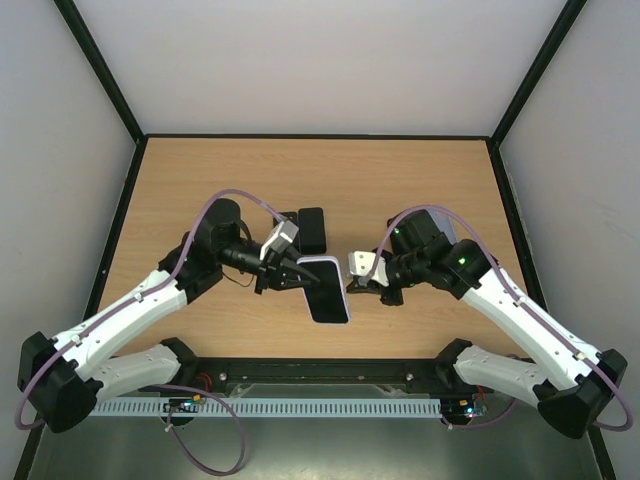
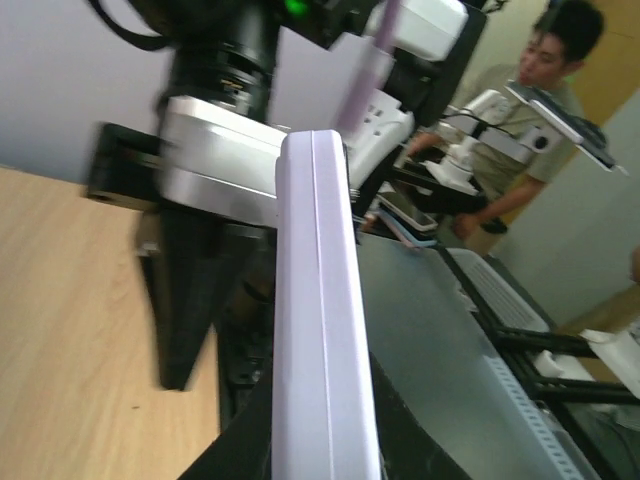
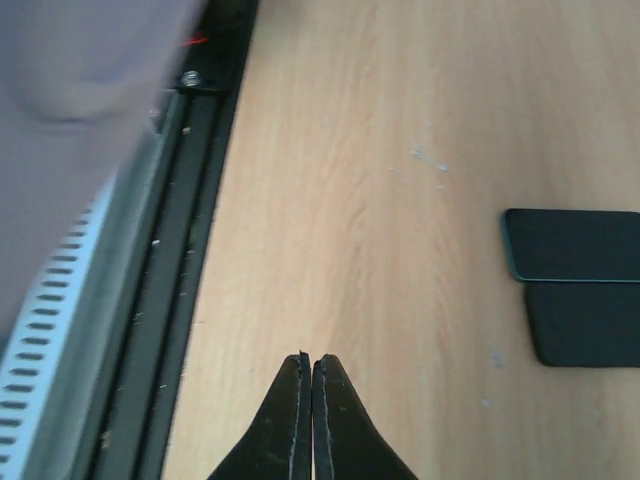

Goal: Take the phone out of the phone case

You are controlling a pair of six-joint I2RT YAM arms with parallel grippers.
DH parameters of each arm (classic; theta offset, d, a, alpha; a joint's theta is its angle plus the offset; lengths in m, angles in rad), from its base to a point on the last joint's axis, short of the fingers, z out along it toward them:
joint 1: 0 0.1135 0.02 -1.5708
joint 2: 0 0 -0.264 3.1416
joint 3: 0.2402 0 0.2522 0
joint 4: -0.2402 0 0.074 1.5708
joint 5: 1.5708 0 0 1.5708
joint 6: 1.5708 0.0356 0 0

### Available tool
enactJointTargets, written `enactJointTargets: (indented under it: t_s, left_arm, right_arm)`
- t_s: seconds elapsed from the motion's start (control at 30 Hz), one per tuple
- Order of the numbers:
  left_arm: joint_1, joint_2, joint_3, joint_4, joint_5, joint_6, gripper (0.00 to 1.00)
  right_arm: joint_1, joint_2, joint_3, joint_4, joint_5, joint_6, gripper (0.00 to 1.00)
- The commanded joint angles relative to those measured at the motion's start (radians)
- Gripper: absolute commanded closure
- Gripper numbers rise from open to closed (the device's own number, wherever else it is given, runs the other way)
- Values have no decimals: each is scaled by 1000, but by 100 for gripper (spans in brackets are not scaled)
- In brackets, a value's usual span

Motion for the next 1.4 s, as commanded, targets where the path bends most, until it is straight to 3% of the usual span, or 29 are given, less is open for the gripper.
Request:
enactJointTargets:
  t_s: [0.0,0.23,0.33,0.43,0.5,0.57,0.7,0.87,1.37]
  left_arm:
    - [-16,-22,4,78,117,-31,97]
    - [-17,-39,7,56,95,-6,97]
    - [-15,-48,18,7,39,41,97]
    - [-11,-61,28,-32,-22,82,97]
    - [-4,-71,30,-44,-74,95,97]
    - [1,-77,26,-45,-123,96,97]
    - [5,-68,27,-54,-170,101,97]
    - [5,-63,27,-54,-160,104,97]
    - [1,-45,25,-46,-98,86,97]
  right_arm:
    - [-4,0,-12,151,97,61,98]
    - [-16,-8,-10,238,47,189,95]
    - [-18,-29,-27,233,26,218,77]
    - [-17,-54,-74,198,-18,221,49]
    - [-16,-47,-82,139,-30,212,39]
    - [-16,-24,-69,35,-42,150,35]
    - [-16,-4,-43,-90,-88,62,38]
    - [-16,-42,-33,-30,-128,151,39]
    - [-16,-42,-23,34,-102,181,72]
